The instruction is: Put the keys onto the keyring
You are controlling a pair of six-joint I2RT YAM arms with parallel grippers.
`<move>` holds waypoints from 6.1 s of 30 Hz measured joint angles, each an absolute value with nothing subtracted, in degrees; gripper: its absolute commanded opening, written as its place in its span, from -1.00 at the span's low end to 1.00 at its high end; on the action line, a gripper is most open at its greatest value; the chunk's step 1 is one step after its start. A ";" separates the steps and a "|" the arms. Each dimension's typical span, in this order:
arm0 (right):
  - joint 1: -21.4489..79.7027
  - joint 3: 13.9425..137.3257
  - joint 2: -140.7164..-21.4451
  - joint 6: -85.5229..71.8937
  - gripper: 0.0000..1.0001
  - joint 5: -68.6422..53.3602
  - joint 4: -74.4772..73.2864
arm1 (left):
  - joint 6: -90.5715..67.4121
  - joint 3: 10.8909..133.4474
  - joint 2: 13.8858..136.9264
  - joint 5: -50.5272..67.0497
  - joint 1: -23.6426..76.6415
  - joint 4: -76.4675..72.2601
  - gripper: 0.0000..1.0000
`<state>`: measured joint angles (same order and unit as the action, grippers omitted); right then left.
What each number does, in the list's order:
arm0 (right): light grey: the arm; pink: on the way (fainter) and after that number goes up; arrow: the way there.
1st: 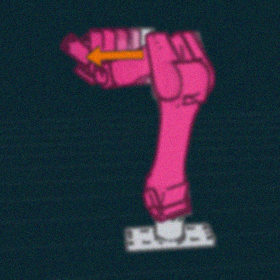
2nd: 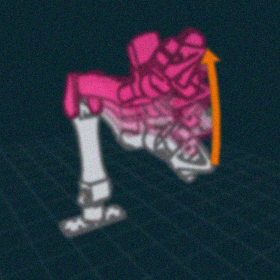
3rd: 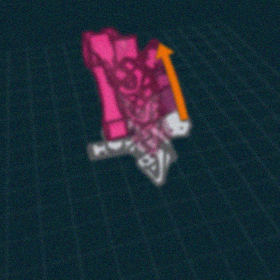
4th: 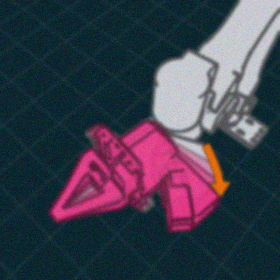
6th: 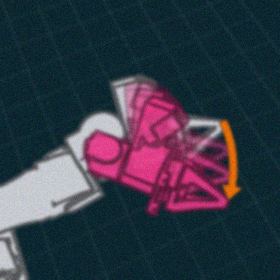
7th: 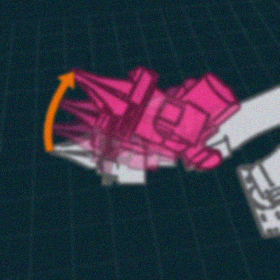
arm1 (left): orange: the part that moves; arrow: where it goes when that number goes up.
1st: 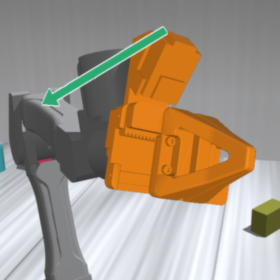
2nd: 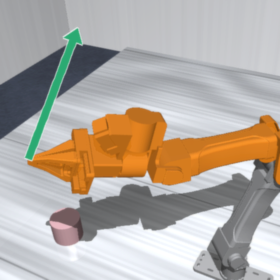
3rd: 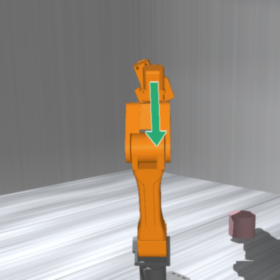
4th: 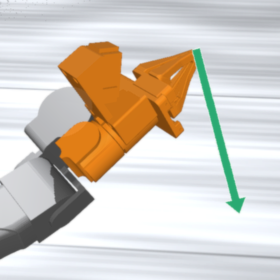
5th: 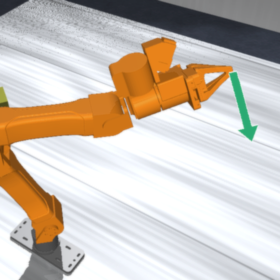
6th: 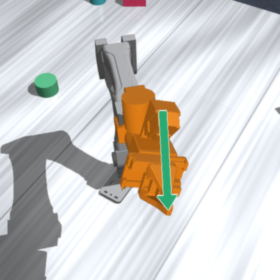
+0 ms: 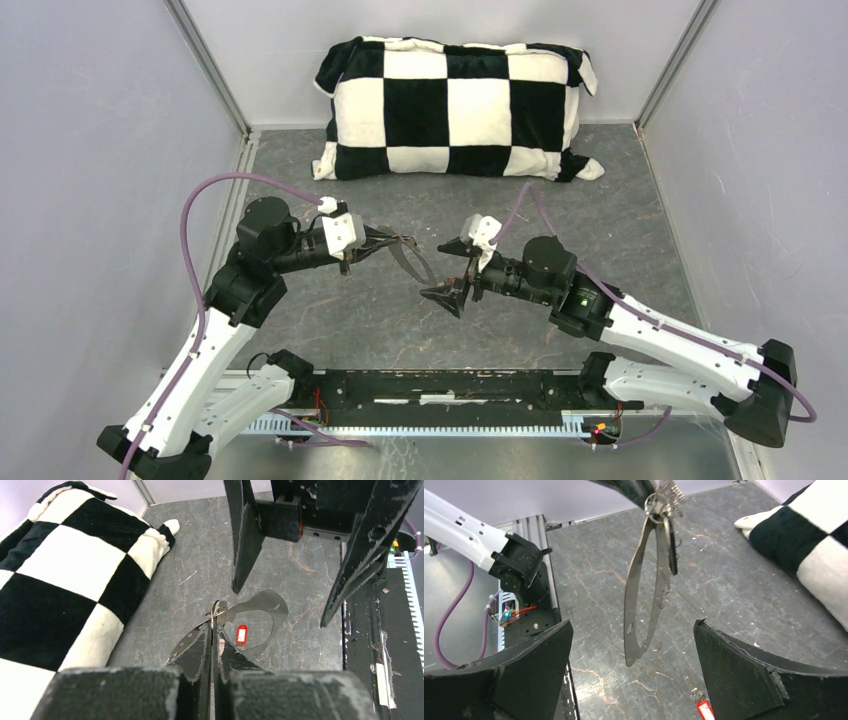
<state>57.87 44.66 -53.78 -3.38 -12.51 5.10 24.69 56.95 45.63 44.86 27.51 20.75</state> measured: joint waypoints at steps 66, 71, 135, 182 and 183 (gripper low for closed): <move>42.70 55.61 -78.94 -62.30 -1.00 -40.75 10.37 | 116.64 23.88 20.40 47.20 27.83 21.43 0.14; 42.72 53.67 -78.94 -64.69 -1.00 -41.17 12.78 | 116.97 20.25 19.40 47.37 27.83 12.05 -0.21; 53.17 51.22 -57.12 -11.16 0.41 -32.05 10.46 | 32.38 40.21 31.42 37.01 27.77 15.42 -0.96; 55.72 51.96 -74.56 -26.11 -1.00 -24.69 33.30 | 32.36 36.45 28.38 31.70 27.77 11.35 -0.96; 55.72 52.07 -74.81 -26.22 -1.00 -24.36 33.08 | 32.40 36.36 28.40 31.38 27.75 11.35 -0.96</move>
<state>55.72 52.07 -74.81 -26.22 -24.36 33.08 32.40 36.36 28.40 31.38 27.75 11.35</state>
